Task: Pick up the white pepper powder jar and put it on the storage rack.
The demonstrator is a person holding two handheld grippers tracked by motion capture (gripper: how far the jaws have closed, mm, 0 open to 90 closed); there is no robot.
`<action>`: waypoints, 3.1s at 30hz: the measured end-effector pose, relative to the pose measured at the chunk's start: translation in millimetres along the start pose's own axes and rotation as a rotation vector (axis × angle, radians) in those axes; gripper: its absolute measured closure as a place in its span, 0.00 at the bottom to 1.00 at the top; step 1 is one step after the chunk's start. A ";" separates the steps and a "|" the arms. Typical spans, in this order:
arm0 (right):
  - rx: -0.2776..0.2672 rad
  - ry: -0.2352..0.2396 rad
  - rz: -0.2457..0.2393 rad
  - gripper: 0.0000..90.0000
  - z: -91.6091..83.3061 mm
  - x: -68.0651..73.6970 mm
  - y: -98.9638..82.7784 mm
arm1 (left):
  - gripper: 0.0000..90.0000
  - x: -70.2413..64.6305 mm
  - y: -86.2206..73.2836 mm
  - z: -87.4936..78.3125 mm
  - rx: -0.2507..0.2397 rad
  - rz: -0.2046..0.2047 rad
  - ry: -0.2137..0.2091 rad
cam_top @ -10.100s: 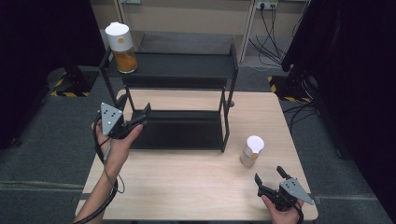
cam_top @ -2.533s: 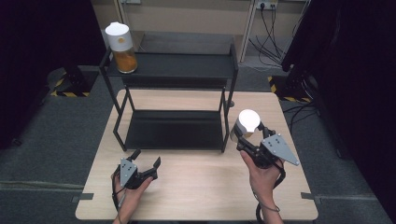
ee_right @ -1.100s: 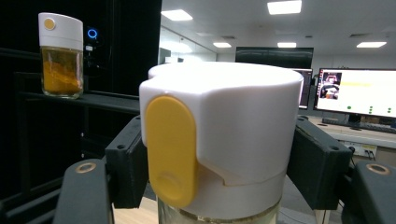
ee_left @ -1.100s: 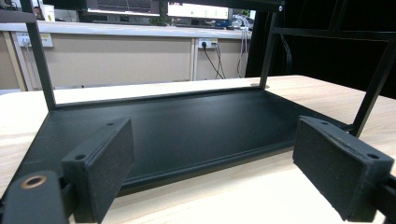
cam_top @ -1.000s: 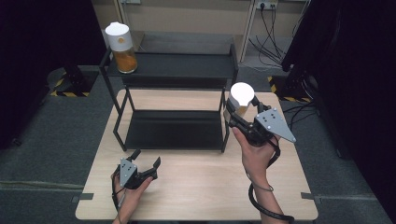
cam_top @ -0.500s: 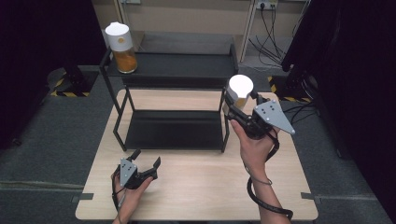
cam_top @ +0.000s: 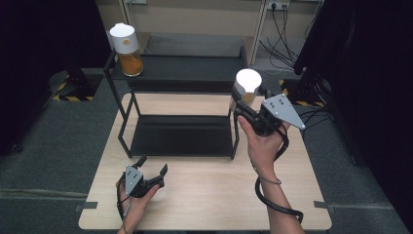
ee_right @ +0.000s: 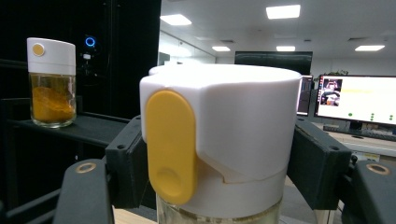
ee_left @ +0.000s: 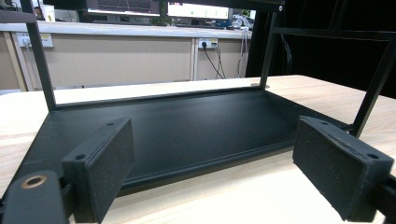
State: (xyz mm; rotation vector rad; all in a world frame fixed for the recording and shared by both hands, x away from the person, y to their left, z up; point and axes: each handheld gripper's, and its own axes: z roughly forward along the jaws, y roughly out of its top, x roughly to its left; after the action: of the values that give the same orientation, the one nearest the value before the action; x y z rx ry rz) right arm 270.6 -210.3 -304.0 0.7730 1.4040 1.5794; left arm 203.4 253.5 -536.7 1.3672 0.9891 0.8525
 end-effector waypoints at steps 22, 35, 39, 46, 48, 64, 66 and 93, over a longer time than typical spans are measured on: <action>0.007 0.012 -0.003 0.34 41.2 2.4 33.5 | 0.14 0.6 0.2 0.1 0.001 -0.001 -0.003; 0.021 0.008 0.028 0.34 67.6 1.7 47.5 | 0.14 0.9 -0.3 -0.2 -0.002 -0.002 -0.003; 0.029 0.011 0.043 0.34 76.9 -0.9 49.0 | 0.14 0.8 -0.7 -0.3 -0.004 -0.006 -0.002; 0.055 0.006 0.052 0.34 95.3 -4.7 53.6 | 0.14 1.3 -0.8 -0.4 -0.005 -0.008 -0.003; 0.058 0.000 0.068 0.34 100.4 -6.0 54.2 | 0.14 1.2 -0.8 -0.3 -0.004 -0.008 -0.003; 0.106 -0.018 0.104 0.34 132.4 -12.2 55.4 | 0.14 1.9 -1.0 -0.5 -0.006 -0.010 -0.005; 0.107 -0.019 0.102 0.34 134.2 -12.5 56.0 | 0.14 1.7 -0.9 -0.5 -0.005 -0.009 -0.005; 0.137 -0.035 0.059 0.34 151.3 -12.3 53.1 | 0.14 0.9 -1.1 -0.5 -0.006 -0.007 -0.002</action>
State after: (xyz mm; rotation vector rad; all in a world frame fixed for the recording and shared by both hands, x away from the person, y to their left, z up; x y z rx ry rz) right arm 398.3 -153.5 -224.5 0.9261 1.4883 1.5182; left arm 203.2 254.5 -537.8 1.3585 0.9885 0.8481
